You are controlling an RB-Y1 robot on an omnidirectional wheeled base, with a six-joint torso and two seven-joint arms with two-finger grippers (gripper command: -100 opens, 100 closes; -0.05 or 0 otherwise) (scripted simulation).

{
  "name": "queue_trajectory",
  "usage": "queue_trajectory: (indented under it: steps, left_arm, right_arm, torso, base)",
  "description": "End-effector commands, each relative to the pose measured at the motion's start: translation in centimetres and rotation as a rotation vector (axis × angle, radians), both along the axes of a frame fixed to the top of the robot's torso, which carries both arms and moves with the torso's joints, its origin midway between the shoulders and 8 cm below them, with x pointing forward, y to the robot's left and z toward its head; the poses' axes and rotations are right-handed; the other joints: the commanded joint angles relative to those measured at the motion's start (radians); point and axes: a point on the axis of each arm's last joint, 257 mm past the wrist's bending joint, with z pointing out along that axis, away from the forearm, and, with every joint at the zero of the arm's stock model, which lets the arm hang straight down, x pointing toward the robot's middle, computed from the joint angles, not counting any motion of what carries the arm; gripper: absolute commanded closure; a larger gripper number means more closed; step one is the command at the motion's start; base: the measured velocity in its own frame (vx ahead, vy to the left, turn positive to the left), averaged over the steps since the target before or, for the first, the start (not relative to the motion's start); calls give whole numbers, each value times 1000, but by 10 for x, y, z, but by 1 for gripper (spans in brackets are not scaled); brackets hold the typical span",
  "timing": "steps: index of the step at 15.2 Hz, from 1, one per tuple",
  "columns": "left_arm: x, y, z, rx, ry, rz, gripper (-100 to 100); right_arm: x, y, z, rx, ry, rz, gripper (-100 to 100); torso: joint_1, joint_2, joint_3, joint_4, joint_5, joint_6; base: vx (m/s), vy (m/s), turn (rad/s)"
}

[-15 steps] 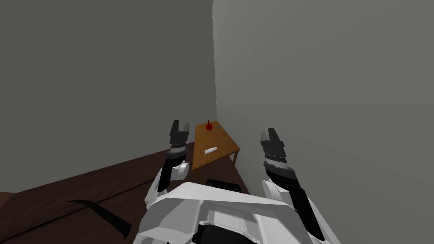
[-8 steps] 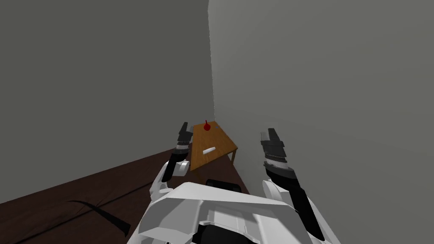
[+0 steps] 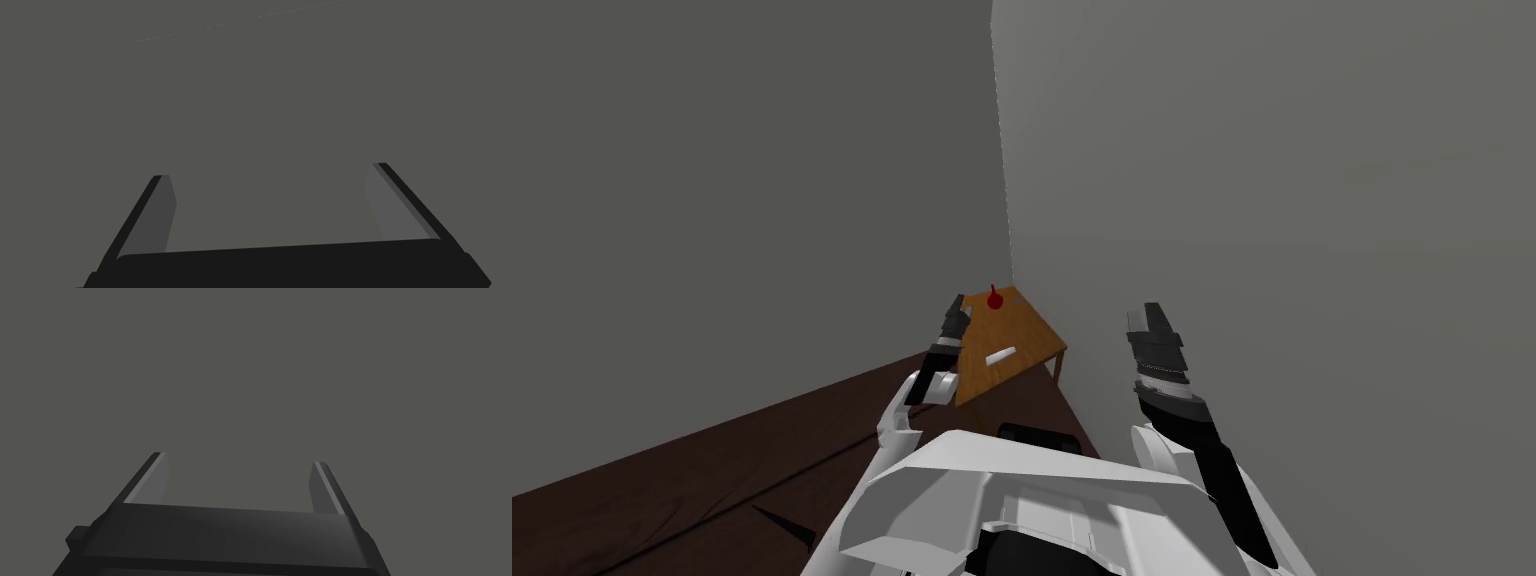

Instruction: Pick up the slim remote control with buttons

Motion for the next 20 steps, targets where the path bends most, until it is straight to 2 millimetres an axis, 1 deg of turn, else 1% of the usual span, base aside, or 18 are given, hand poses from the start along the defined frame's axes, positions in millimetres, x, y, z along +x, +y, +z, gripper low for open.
queue_trajectory:
  steps: [1,2,3,4,5,6,7,10,11,12,13,14,15,16,17,18,19,20]
  left_arm:
    - [12,7,-15,-11,57,8,-100]
    - [12,7,-15,-11,57,8,-100]
    - [24,17,-32,-25,109,16,-100]
    - [26,19,-37,-27,125,20,-100]
    - [36,27,-45,-41,161,24,-100]
    - [39,31,-58,-45,191,33,-100]
    - [39,32,-60,-46,195,35,-100]
    - [60,55,-88,-85,292,59,-100]
    - [61,61,-106,-92,335,74,-100]
    - [61,61,-107,-92,338,74,-100]
    - [70,73,-117,-114,376,87,-100]
    - [70,77,-130,-119,406,97,-100]
    - [70,77,-131,-120,410,99,-100]
    - [78,89,-140,-144,443,111,-100]
    - [77,93,-153,-150,478,124,-100]
    - [77,94,-155,-151,483,126,-100]
    - [84,105,-162,-178,517,139,-100]
    - [83,109,-173,-183,543,149,-100]
  right_arm:
    - [0,0,0,0,0,0,0]
    - [0,0,0,0,0,0,0]
    - [0,0,0,0,0,0,0]
    - [0,0,0,0,0,0,0]
    - [0,0,0,0,0,0,0]
    - [0,0,0,0,0,0,0]
    - [0,0,0,0,0,0,0]
    - [0,0,0,0,0,0,0]
    - [0,0,0,0,0,0,0]
    - [0,0,0,0,0,0,0]
    - [0,0,0,0,0,0,0]
    - [0,0,0,0,0,0,0]
    - [0,0,0,0,0,0,0]
    - [0,0,0,0,0,0,0]
    - [0,0,0,0,0,0,0]
    - [0,0,0,0,0,0,0]
    - [0,0,0,0,0,0,0]
    - [0,0,0,0,0,0,0]
  torso:
    - [0,0,0,0,0,0]
    - [0,0,0,0,0,0]
    - [0,0,0,0,0,0]
    - [0,0,0,0,0,0]
    - [0,0,0,0,0,0]
    - [0,0,0,0,0,0]
    - [0,0,0,0,0,0]
    - [0,0,0,0,0,0]
    - [0,0,0,0,0,0]
    - [0,0,0,0,0,0]
    - [0,0,0,0,0,-1]
    - [0,0,0,0,0,0]
    - [0,0,0,0,0,0]
    - [0,0,0,0,0,0]
    - [0,0,0,0,0,0]
    - [0,0,0,0,0,0]
    - [0,0,0,0,0,-1]
    - [0,0,0,0,0,0]
  base:
    - [-7,-13,-88]
    - [-4,-8,-38]
    - [-6,-15,-123]
    - [-7,-15,-115]
    - [-8,-17,-133]
    - [-8,-17,-123]
    - [-5,-12,-35]
    - [-5,-18,-116]
    - [-5,-18,-147]
    - [-4,-9,-46]
    - [-5,-16,-94]
    - [-5,-19,-123]
    - [-3,-12,-49]
    - [-2,-16,-110]
    - [-3,-16,-129]
    - [-1,-9,-55]
    - [-2,-15,-98]
    - [-2,-17,-115]
